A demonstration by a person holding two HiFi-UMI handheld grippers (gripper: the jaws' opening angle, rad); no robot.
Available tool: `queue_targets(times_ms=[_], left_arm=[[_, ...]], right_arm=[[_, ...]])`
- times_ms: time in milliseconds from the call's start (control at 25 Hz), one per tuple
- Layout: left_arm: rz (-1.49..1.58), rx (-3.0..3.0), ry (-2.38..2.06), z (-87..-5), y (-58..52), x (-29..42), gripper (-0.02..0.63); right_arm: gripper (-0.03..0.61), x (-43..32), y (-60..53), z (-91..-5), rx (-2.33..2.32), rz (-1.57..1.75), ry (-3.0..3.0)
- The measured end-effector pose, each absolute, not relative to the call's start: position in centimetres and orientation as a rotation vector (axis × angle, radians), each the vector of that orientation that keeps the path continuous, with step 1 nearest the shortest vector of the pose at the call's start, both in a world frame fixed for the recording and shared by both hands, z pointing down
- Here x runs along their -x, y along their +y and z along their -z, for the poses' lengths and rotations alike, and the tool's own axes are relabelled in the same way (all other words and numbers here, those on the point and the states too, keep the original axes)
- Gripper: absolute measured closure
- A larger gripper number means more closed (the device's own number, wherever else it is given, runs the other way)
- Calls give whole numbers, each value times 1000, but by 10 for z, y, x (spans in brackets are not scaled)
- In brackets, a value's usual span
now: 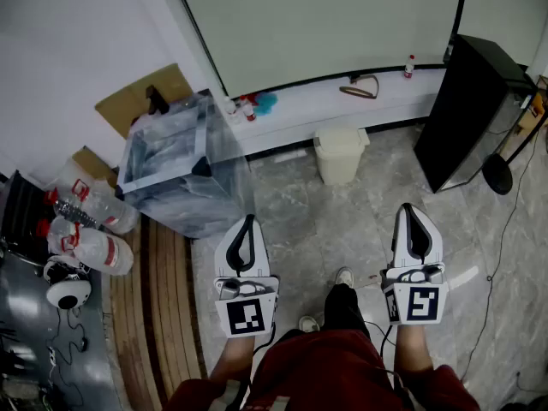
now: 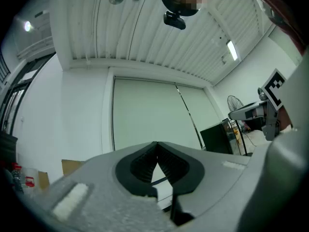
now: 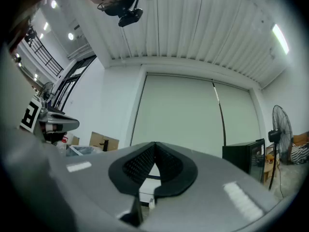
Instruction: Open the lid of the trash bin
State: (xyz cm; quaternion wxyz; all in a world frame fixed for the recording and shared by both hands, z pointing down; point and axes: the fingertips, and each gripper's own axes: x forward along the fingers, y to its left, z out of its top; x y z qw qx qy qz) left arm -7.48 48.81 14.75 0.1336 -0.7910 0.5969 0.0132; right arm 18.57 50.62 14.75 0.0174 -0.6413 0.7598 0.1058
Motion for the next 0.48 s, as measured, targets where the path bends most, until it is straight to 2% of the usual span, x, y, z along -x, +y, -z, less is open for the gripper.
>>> queue_targets(times_ms=[480], left_arm=[[-1, 2327, 1740, -159, 423, 55, 609]], right_arm=[[578, -204, 441, -156, 2009, -272, 2356]])
